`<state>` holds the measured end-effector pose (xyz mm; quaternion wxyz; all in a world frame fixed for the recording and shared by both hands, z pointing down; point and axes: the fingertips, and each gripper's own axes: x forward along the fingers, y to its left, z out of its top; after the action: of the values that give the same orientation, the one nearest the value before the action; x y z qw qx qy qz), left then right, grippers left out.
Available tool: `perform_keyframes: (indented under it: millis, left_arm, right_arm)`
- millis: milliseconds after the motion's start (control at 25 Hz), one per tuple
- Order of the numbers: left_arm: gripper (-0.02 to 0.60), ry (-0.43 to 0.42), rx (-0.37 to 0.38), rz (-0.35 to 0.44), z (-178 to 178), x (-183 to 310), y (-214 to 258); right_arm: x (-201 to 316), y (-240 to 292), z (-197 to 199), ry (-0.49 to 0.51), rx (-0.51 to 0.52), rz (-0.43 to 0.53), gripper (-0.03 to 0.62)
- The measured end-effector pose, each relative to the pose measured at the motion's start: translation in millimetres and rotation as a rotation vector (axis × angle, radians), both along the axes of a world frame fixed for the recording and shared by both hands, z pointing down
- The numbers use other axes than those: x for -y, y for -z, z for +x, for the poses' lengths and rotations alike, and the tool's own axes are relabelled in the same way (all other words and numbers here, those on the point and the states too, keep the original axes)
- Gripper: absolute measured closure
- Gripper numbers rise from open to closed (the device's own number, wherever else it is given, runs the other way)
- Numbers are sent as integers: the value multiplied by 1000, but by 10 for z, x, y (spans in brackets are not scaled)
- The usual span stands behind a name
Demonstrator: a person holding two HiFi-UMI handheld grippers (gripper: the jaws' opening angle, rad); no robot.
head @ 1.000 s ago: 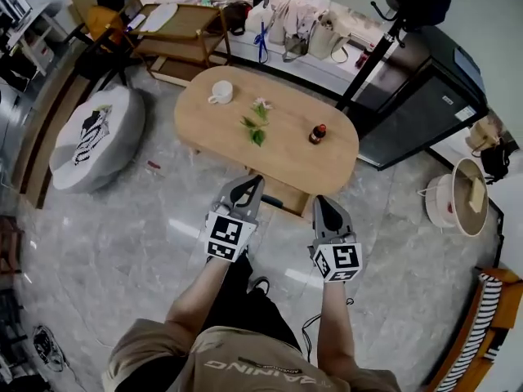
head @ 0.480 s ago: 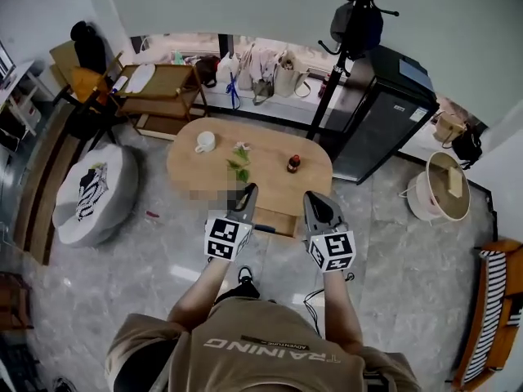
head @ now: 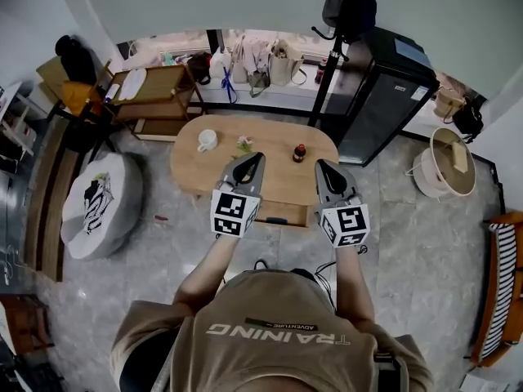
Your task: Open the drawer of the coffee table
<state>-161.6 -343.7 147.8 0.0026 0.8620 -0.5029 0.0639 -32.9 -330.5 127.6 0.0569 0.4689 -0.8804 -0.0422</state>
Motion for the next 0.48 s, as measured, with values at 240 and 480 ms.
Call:
perform_keyframes:
  millis: [240,480]
  left_arm:
    - [575,15,-20,-18,-24,123,-1]
    - [575,47,-15,-18,28,-9,76]
  right_arm:
    - [121,96,-39,-33,39,32,591]
    - [110,155,-12,13,62,8,591]
